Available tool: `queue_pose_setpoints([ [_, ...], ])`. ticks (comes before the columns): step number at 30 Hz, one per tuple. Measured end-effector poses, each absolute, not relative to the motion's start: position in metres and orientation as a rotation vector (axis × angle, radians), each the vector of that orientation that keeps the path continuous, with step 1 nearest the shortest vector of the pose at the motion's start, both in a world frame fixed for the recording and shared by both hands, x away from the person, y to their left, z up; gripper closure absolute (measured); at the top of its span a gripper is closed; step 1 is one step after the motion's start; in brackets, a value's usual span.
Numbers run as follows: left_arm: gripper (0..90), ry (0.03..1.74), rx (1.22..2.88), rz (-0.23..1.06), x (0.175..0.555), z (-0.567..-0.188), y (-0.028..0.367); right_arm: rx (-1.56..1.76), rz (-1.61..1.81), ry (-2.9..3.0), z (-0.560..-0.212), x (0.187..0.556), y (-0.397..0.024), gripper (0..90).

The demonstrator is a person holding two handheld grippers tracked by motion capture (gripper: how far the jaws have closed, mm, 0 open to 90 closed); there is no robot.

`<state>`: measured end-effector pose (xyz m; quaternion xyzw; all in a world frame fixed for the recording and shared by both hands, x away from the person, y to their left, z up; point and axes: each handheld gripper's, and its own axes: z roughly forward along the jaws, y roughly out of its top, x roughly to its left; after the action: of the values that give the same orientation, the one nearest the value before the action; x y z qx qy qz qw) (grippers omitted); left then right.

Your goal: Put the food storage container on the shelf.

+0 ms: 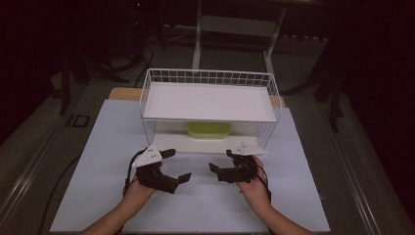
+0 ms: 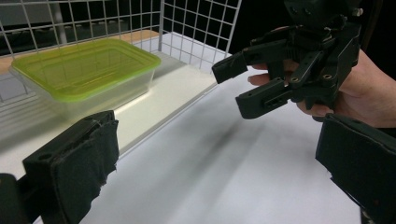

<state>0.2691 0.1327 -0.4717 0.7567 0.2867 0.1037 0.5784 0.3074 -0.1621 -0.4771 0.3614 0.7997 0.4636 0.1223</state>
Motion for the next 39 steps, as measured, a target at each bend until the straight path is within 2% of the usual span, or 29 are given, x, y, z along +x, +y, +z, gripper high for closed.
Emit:
queue_pose_setpoints([
  [24, 0.0, 0.674, 1.793, 0.207, 0.236, -0.483, 0.151, 0.994, 1.351, 2.335, -0.473, 0.263, -0.206, 16.1],
  [39, 0.0, 0.666, 1.818, 0.206, 0.229, -0.500, 0.150, 0.916, 1.408, 2.360, -0.487, 0.259, -0.218, 15.9],
])
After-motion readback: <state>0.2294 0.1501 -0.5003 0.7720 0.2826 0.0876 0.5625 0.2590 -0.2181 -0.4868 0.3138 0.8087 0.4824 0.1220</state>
